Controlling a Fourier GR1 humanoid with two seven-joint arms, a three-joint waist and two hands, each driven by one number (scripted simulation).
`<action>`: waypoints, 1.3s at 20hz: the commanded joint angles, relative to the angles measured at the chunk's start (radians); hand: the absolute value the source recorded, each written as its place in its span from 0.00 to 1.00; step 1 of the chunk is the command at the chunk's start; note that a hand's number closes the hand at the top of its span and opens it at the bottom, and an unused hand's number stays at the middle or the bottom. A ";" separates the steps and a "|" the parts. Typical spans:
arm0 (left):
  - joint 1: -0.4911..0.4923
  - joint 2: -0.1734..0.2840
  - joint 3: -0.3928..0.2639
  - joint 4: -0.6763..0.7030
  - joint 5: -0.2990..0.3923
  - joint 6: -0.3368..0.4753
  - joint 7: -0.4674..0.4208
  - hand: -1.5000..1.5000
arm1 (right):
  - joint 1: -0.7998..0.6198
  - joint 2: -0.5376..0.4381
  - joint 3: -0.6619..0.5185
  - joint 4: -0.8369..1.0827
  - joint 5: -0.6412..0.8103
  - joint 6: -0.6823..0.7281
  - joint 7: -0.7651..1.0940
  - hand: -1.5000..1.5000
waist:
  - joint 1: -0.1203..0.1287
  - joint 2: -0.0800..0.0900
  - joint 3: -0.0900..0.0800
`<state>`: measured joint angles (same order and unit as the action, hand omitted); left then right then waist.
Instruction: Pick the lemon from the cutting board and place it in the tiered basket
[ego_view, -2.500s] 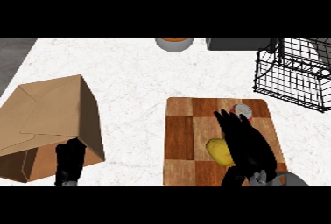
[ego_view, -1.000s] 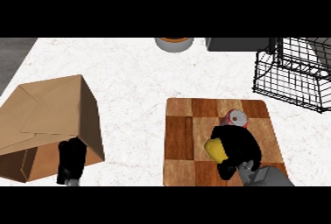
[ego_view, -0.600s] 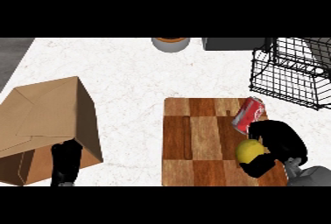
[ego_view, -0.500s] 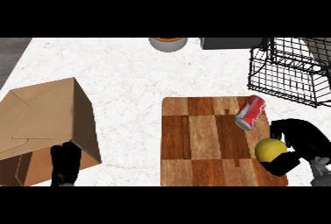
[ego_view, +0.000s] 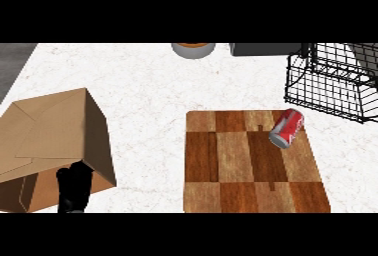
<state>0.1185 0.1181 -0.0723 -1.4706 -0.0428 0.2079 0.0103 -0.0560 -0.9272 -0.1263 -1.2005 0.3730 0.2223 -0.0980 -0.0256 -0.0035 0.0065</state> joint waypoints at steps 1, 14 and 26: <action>-0.016 -0.002 0.011 0.036 0.000 0.009 0.042 0.50 | -0.003 -0.080 -0.205 0.088 -0.174 0.059 -0.125 1.00 | -0.011 0.000 -0.006; 0.010 -0.018 -0.018 0.010 -0.017 -0.008 0.037 0.50 | -0.055 -0.272 -0.524 -0.006 -0.366 0.207 -0.048 1.00 | 0.021 0.001 -0.008; -0.023 -0.041 -0.044 0.011 -0.056 -0.002 0.049 0.50 | -0.405 -0.249 -0.291 0.116 -0.292 0.100 0.141 1.00 | 0.062 0.009 -0.007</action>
<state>0.0720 0.0918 -0.0887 -1.4431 -0.0789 0.1958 0.0182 -0.3394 -1.2046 -0.5057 -1.1056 0.0567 0.3704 -0.0381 0.0223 -0.0010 0.0032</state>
